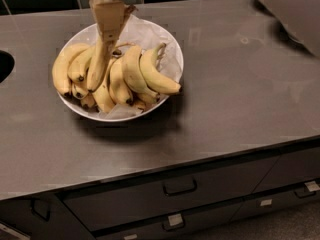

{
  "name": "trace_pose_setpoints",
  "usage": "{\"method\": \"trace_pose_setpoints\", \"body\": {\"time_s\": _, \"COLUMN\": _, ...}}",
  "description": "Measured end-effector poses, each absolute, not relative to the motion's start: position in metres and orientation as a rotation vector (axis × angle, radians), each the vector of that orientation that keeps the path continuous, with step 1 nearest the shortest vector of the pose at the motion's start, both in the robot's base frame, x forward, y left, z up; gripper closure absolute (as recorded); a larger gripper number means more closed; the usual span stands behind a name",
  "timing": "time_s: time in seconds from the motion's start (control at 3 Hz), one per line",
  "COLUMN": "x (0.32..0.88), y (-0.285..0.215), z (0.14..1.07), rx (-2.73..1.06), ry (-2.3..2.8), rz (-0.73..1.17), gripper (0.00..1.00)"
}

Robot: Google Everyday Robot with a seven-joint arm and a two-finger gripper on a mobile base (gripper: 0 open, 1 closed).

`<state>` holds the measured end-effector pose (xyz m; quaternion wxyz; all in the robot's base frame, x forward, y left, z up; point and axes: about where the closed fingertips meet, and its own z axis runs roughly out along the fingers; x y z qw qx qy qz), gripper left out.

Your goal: Pick banana from white bowl

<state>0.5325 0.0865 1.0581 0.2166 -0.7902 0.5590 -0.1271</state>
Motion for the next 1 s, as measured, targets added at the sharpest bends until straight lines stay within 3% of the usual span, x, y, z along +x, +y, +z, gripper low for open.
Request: {"method": "trace_pose_setpoints", "body": {"time_s": 1.0, "x": 0.528, "y": 0.03, "z": 1.066, "rx": -2.033, "ry": 1.497, "rz": -0.259, "gripper": 1.0}}
